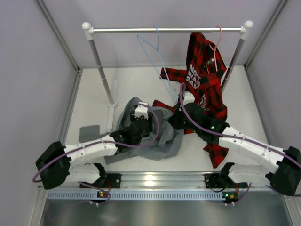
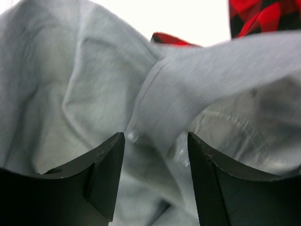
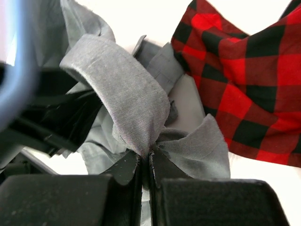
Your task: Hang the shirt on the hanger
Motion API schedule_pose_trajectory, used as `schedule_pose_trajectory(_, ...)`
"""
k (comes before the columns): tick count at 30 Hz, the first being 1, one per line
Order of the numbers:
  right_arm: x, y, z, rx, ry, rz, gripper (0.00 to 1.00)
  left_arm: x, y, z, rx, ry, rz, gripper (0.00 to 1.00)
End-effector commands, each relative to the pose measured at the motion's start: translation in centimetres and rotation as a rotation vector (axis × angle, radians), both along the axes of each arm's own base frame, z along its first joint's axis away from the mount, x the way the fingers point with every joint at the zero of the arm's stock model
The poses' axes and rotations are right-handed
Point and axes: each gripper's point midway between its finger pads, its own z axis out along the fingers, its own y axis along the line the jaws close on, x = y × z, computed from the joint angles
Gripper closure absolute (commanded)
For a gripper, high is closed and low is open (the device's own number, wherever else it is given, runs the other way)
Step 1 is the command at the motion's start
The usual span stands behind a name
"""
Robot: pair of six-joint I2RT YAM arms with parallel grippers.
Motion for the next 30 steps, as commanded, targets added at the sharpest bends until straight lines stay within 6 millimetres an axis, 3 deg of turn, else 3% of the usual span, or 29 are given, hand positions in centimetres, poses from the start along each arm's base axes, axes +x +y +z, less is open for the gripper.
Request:
schedule_pose_trajectory(1,0.2,1.5,2.0,0.061,-0.026,0.054,1.0,2.3,-1.9,3.2,-0.119,-0.122,0.016,0.41)
schedule_pose_trajectory(4,0.2,1.5,2.9,0.081,-0.04,0.057,1.0,3.0,-2.6,2.8,-0.134,-0.129,0.007,0.51)
schedule_pose_trajectory(5,0.1,1.4,3.2,0.084,-0.048,0.055,1.0,3.1,-2.8,2.6,-0.137,-0.126,-0.004,0.61)
schedule_pose_trajectory(6,0.1,1.0,3.5,0.084,-0.055,0.046,1.0,3.1,-2.9,2.8,-0.145,-0.128,-0.011,0.93)
schedule_pose_trajectory(7,0.0,0.8,3.7,0.081,-0.062,0.043,0.99,2.9,-3.1,3.1,-0.156,-0.127,-0.022,1.0)
schedule_pose_trajectory(10,0.2,-0.4,3.7,0.055,-0.075,0.007,0.99,1.7,-3.7,4.3,-0.207,-0.097,-0.085,1.0)
schedule_pose_trajectory(15,-0.1,-1.6,2.5,0.019,-0.075,-0.011,0.97,-1.7,-2.3,5.1,-0.223,0.051,-0.133,1.0)
schedule_pose_trajectory(17,-0.3,-1.9,1.9,0.002,-0.078,-0.004,0.94,-2.7,-2.6,6.7,-0.271,0.078,-0.166,1.0)
schedule_pose_trajectory(19,-0.5,-2.2,2.3,0.005,-0.099,0.012,0.88,-4.4,-3.2,6.7,-0.251,0.155,-0.251,1.0)
schedule_pose_trajectory(20,-1.0,-2.2,2.7,0.014,-0.113,0.033,0.76,-4.6,-3.9,8.0,-0.261,0.165,-0.279,1.0)
schedule_pose_trajectory(22,-2.0,-2.0,3.3,0.018,-0.14,0.113,0.52,-6.1,-4.6,7.7,-0.244,0.241,-0.359,1.0)
schedule_pose_trajectory(23,-2.5,-2.0,3.3,0.014,-0.145,0.144,0.34,-6.4,-5.1,8.2,-0.253,0.254,-0.379,1.0)
schedule_pose_trajectory(26,-4.1,-3.0,5.0,0.024,-0.191,0.2,0.25,-7.7,-5.5,8.4,-0.288,0.294,-0.432,1.0)
schedule_pose_trajectory(30,-4.7,-3.9,5.2,0.005,-0.212,0.215,0.26,-8.4,-5.4,9.4,-0.332,0.29,-0.446,1.0)
